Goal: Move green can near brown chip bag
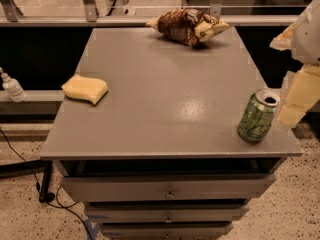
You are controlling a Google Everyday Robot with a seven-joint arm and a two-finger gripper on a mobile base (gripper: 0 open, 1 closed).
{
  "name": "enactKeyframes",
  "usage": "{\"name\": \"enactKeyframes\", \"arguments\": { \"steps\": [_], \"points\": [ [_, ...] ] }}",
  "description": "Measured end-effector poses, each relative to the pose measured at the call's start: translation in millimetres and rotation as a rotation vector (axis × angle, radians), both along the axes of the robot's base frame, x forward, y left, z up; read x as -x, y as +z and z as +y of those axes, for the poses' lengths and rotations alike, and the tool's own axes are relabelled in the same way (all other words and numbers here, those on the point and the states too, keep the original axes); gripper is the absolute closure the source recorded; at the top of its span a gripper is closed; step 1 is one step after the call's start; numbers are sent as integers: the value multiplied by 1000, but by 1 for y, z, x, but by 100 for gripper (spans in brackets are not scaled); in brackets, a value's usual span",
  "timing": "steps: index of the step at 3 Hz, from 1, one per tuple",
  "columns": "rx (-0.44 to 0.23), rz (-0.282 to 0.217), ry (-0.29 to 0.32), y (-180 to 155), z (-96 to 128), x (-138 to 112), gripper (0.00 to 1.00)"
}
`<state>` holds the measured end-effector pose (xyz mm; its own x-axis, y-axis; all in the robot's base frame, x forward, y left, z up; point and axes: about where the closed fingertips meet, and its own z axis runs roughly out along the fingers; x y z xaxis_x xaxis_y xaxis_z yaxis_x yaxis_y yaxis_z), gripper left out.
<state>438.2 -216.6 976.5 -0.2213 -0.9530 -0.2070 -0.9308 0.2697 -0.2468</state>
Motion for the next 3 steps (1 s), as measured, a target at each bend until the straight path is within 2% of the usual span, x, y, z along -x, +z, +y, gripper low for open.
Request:
{"name": "enactKeyframes", "arguments": {
  "steps": [1,2,3],
  "points": [
    [0,0,0,0,0,0,0],
    [-85,16,-42,-12,-7,2,0],
    [-251,33,-146,-48,-34,6,0]
  ]
}}
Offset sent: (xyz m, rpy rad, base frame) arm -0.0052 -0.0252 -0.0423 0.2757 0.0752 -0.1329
